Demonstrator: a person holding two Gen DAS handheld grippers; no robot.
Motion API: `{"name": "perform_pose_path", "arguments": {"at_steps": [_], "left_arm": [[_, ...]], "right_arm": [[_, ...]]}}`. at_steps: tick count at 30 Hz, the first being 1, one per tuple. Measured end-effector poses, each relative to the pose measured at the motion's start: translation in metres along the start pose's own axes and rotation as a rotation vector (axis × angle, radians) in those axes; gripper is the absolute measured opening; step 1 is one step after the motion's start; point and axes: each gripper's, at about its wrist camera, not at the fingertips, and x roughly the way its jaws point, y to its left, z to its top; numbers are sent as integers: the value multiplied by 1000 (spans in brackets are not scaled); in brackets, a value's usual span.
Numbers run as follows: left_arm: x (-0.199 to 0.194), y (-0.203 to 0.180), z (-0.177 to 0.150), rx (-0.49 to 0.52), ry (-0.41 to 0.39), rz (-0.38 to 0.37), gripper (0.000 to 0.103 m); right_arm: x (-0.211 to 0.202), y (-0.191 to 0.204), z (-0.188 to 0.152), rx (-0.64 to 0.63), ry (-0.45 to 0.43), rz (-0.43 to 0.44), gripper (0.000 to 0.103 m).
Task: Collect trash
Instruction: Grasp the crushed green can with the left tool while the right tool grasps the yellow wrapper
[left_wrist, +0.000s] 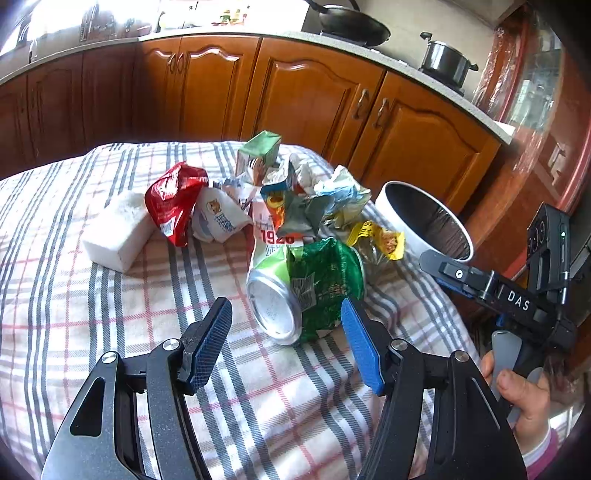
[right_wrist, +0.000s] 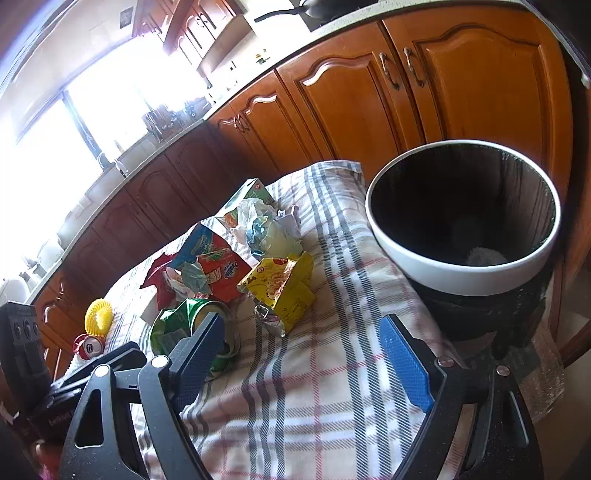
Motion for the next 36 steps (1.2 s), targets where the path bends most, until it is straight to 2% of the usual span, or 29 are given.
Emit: {"name": "perform_pose_path", "arguments": {"at_steps": [6,8,11,13,14,15,16,19,27,36], "left_arm": [[12,-2,3,-2,20,17,61],[17,-1,5,-3,26,19,54],[25,0,6,-1,44,11,35],[30,-1,6,2,56,3,16],[32,0,6,2,61,-2,13],[31,0,5,1,58,-11,12],[30,0,5,3,52,-14,11],[24,-2,4,20,35,-18,7],[7,-19,4,63,1,-62,7],[1,-47,6,116,-10,-108,7]], "right_arm": [[15,1,7,20,9,-6,87],[19,2,10,17,9,-9,87],[32,4,16,13,16,-15,81],[37,3,17,19,24,-14,63],[40,2,18,26,31,-11,55],[45,1,19,32,42,-8,34],[47,0,18,34,52,-8,19],[42,2,16,17,33,-13,14],[14,2,9,-16,-3,-20,9],[-27,-11,7,-4,-54,-37,7]]}}
